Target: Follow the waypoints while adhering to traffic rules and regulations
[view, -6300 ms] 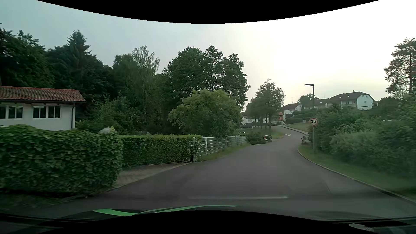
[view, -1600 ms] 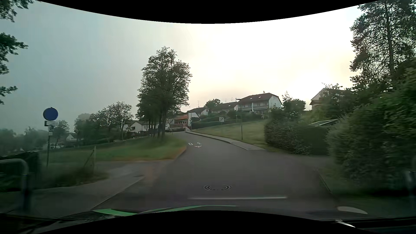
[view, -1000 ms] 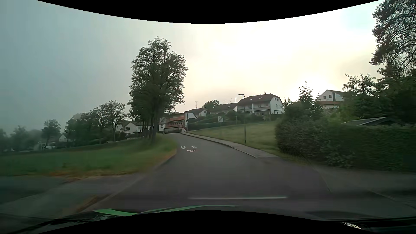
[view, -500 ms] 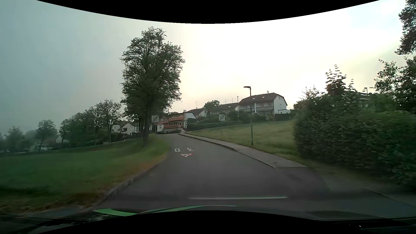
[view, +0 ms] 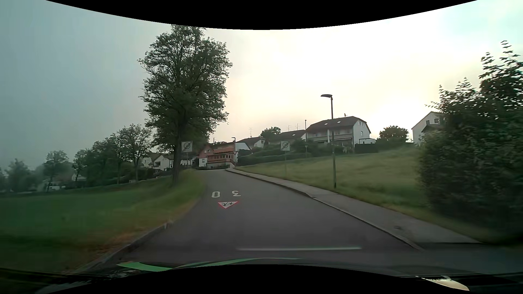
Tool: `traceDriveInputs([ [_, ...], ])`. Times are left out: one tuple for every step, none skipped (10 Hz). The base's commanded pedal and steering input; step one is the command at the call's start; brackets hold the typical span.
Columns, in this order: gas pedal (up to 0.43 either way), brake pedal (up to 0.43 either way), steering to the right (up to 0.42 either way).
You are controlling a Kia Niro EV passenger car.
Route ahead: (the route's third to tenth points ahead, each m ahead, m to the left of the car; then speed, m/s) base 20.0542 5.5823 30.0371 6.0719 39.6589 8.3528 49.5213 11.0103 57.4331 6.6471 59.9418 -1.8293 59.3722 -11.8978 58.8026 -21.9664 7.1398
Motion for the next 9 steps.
traceDriveInputs([
  [0.118, 0.000, -0.029],
  [0.118, 0.000, -0.030],
  [0.118, 0.000, -0.033],
  [0.118, 0.000, -0.037],
  [0.118, 0.000, -0.043],
  [0.118, 0.000, -0.045],
  [0.130, 0.000, -0.047],
  [0.130, 0.000, -0.049],
  [0.138, 0.000, -0.051],
])
